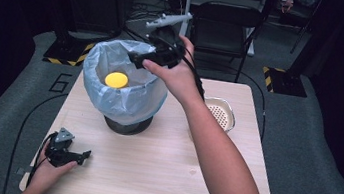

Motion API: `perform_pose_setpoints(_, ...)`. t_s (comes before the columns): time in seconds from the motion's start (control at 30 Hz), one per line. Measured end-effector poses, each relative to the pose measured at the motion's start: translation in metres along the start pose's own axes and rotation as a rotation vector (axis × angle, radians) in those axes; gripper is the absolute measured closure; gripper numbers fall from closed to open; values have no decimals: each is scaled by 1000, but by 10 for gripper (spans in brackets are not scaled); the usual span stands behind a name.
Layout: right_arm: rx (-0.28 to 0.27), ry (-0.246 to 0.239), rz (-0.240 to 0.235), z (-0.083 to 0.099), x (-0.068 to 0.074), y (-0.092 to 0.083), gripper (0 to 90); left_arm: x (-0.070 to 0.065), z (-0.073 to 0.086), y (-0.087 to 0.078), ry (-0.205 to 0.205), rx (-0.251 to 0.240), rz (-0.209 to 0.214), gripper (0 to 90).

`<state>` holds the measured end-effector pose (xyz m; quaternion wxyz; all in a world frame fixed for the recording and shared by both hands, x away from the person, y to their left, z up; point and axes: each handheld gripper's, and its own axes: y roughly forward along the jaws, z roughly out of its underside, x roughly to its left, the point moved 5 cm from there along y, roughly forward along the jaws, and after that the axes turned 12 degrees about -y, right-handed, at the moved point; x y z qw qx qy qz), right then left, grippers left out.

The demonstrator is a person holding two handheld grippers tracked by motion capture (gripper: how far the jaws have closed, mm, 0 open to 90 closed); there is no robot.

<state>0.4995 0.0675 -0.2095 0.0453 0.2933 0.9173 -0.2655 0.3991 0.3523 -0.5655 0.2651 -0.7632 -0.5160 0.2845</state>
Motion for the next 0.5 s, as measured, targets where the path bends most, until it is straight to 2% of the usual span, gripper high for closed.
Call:
perform_pose_setpoints(0.07,-3,11,-5,15,0,-9,178,0,0,0,1,-2,-1,17)
perform_pose_setpoints(0.13,-1,0,5,31,-1,-18,186,-1,0,1,-10,-12,-1,17)
perform_pose_setpoints(0.2,-2,18,-6,48,-1,-26,186,-1,0,1,-8,-8,-2,17)
perform_pose_setpoints(0.27,9,9,-2,68,0,-33,188,-1,1,1,-7,-9,-2,17)
perform_pose_setpoints(0.3,23,10,-6,78,2,-36,188,0,0,1,-1,-24,-8,17)
perform_pose_setpoints(0.37,31,-6,10,98,7,-42,188,0,0,1,-7,-23,-6,17)
perform_pose_setpoints(0.47,30,26,-9,136,20,-47,194,0,0,1,-3,-21,-9,16)
perform_pose_setpoints(0.5,30,26,-9,136,20,-47,194,0,0,1,-3,-21,-9,16)
